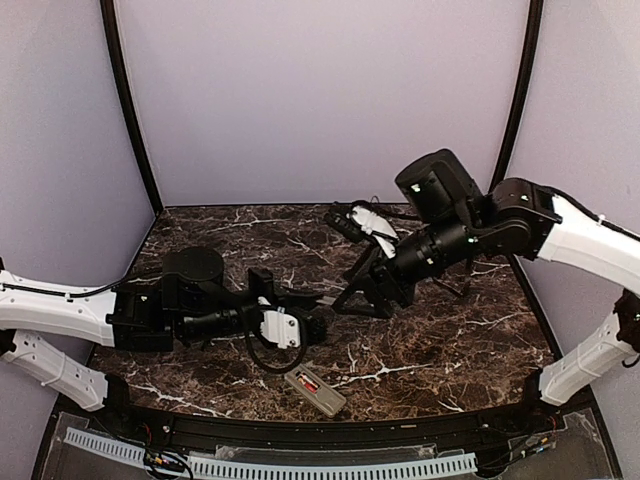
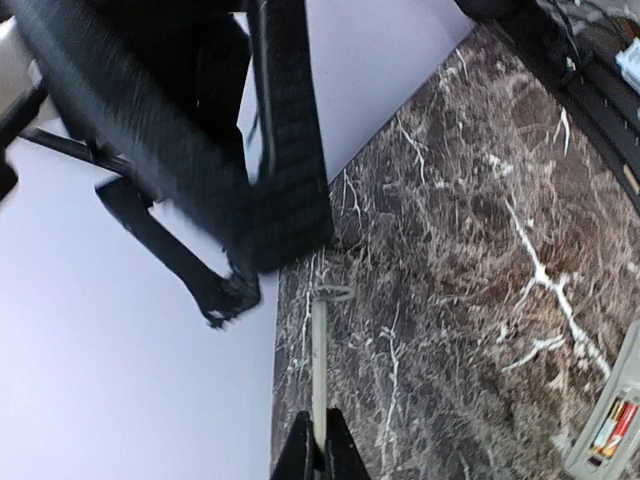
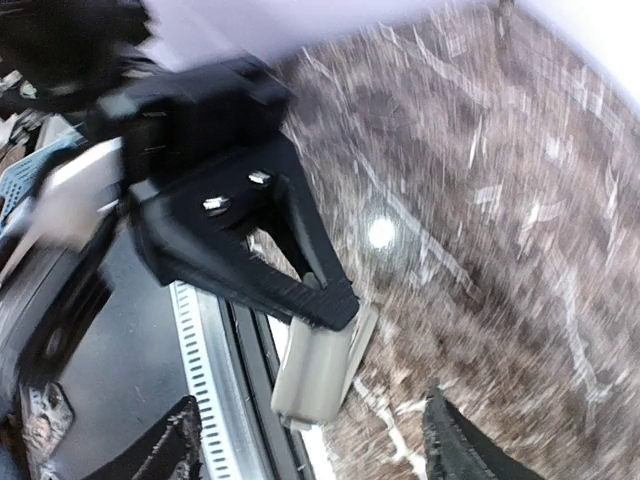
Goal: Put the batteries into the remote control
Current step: Pass from the right arm to the left
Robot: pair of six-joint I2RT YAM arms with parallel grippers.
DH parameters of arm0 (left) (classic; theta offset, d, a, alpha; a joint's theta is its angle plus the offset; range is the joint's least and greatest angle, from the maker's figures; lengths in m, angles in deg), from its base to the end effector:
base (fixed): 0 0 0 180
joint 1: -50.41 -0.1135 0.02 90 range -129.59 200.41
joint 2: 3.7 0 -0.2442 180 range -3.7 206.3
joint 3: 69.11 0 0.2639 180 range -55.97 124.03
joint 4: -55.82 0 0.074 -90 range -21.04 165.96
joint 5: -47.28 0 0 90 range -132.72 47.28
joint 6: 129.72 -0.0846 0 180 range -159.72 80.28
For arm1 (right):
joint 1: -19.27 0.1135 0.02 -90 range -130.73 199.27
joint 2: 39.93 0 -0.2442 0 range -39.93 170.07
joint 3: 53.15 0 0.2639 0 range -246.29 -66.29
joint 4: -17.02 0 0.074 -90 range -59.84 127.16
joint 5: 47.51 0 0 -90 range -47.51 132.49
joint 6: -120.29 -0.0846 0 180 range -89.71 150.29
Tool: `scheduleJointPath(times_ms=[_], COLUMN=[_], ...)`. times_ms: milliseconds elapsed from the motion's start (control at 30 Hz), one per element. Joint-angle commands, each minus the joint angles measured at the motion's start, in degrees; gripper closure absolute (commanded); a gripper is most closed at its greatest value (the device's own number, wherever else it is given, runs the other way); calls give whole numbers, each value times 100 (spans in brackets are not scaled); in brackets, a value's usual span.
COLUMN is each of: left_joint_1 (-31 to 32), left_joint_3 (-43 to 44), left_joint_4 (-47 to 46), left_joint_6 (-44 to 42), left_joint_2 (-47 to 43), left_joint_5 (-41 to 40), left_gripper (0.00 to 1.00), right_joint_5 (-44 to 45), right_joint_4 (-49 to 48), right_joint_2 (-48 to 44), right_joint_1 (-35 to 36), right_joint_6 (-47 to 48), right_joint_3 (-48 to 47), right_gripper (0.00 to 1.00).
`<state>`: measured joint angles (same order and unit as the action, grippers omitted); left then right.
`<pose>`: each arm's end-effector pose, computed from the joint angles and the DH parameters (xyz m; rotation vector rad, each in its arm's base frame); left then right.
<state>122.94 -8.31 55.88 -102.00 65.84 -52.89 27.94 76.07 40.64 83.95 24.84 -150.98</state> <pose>0.1196 -0.3302 0.2781 1.5349 0.7806 0.0207 0.1297 0.3239 0.3288 -1.3302 2.0575 0.8844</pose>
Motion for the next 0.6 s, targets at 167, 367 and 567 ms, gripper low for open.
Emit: scheduleJointPath(times_ms=[167,367,567], left_joint_1=[7,-2,-33], left_joint_3=[120,327,396], left_joint_4=[-1012,-2374,-3330], left_joint_6=[4191,5555,6160], left_joint_2=[-636,-500,-359], left_joint_5=[1782,2426,2438], left_gripper=[100,100,100], right_joint_5=[-740,-1156,-1347], right_joint_4=[-2757,-4044,-4186], right_joint_2=[-2426,-2483,-1623], right_joint_1=[0,0,68], right_joint_6=[2022,2319,1189], right_joint_3=[1369,1676,1043], right_gripper=[14,14,23])
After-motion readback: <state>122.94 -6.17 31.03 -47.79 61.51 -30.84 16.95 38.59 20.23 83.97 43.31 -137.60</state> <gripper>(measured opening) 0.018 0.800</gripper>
